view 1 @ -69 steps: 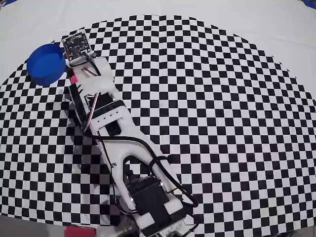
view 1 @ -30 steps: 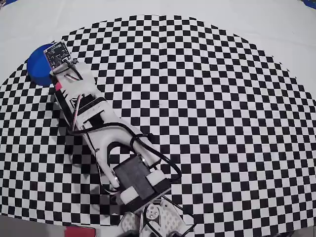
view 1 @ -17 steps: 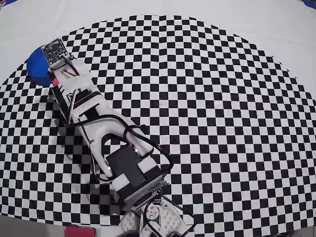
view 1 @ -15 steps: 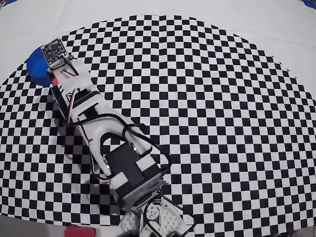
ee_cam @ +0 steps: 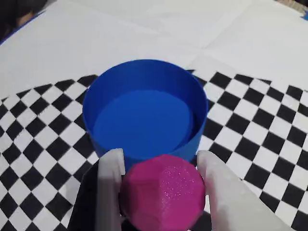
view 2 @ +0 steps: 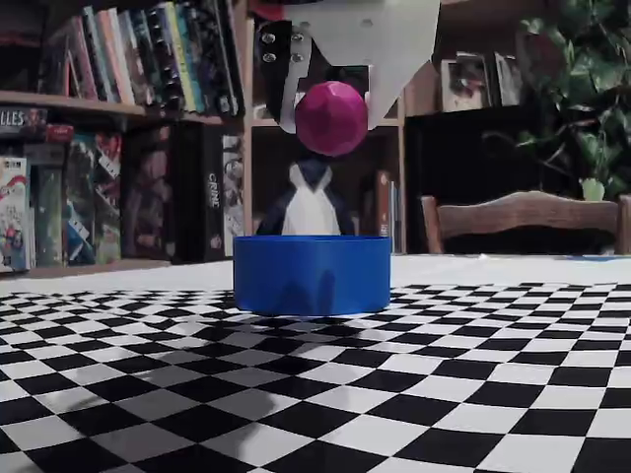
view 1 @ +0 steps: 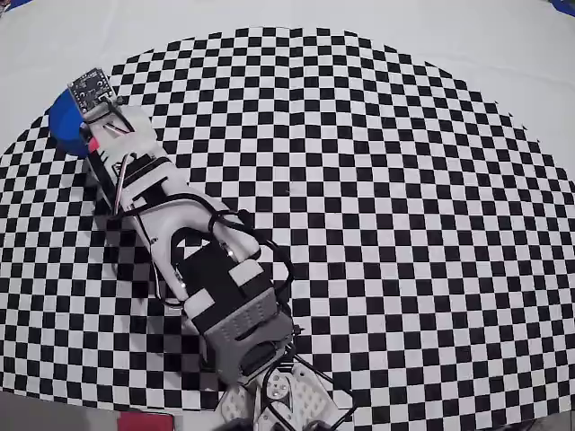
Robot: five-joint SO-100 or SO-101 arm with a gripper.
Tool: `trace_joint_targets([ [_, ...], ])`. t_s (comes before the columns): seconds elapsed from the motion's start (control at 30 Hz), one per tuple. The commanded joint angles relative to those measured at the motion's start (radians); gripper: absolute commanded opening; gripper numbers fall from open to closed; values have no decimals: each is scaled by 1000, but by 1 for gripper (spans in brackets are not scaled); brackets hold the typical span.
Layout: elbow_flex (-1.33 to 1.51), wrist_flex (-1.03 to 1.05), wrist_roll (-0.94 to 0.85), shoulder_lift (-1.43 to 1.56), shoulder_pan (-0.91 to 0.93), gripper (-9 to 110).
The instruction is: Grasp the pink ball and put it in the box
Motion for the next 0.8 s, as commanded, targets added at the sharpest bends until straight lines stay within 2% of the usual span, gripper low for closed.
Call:
trace_joint_targets([
  [0.0,-67,-18,8,-6,-9,0],
  [0.77,-264,-12,8,-181,-9,0],
])
